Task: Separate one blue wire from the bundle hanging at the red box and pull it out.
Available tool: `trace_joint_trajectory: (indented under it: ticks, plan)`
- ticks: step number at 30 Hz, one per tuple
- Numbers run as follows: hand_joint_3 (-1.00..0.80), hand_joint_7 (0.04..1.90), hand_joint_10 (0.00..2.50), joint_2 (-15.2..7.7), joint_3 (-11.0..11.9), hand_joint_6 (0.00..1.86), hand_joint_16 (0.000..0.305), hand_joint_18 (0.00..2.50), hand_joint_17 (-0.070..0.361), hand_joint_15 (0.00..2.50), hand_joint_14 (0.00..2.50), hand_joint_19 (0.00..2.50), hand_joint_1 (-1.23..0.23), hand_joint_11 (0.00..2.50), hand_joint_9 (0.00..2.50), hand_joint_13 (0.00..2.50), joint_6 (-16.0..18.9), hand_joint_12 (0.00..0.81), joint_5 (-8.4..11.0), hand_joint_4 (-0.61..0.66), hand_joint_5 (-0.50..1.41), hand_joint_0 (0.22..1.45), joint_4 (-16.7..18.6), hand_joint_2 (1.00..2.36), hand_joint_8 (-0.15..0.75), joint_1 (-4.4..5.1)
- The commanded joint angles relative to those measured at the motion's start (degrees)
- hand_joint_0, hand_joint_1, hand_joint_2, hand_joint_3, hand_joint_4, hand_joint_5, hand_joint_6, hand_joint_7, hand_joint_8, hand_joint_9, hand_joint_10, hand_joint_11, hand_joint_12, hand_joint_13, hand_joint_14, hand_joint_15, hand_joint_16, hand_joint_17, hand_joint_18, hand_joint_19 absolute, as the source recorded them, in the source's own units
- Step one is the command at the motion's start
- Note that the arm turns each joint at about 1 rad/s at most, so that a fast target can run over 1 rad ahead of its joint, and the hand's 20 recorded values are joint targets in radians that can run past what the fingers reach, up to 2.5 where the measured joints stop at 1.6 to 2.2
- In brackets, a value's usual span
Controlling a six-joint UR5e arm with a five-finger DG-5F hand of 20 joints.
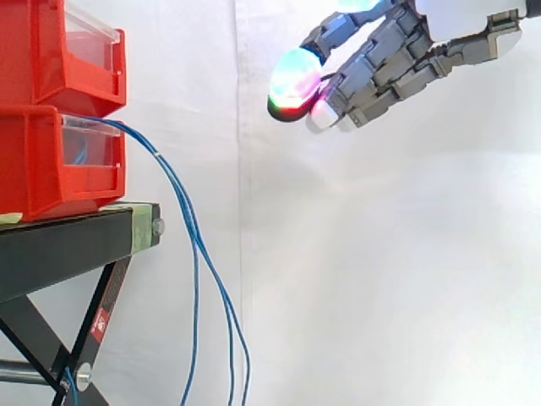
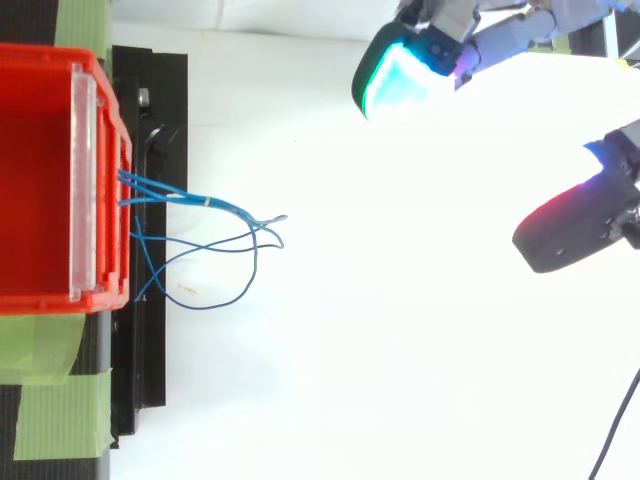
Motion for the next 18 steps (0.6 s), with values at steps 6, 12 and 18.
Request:
trace_joint_trajectory:
  ticks: [6, 12, 18]
  plan:
    - [-0.5, 0.83, 0.01, -1.7, 0.0, 0.5, 0.06, 0.17, 0.134, 0.2, 0.01, 0.12, -0.65, 0.37, 0.68, 0.31, -4.8, 0.402, -0.09, 0.31, -0.18, 0.53, 0.7, 1.0, 0.356, 0.38]
    - [-0.5, 0.83, 0.01, -2.8, 0.0, 0.5, 0.06, 0.18, 0.134, 0.2, 0.01, 0.14, -0.64, 0.37, 0.68, 0.33, -4.8, 0.407, -0.09, 0.32, -0.18, 0.53, 1.9, 1.0, 0.358, 0.64]
    - [-0.5, 0.83, 0.01, -6.2, 0.0, 0.5, 0.06, 0.19, 0.135, 0.21, 0.01, 0.14, -0.64, 0.37, 0.69, 0.34, -3.6, 0.407, -0.26, 0.32, -0.18, 0.53, 2.0, 1.0, 0.358, 0.82]
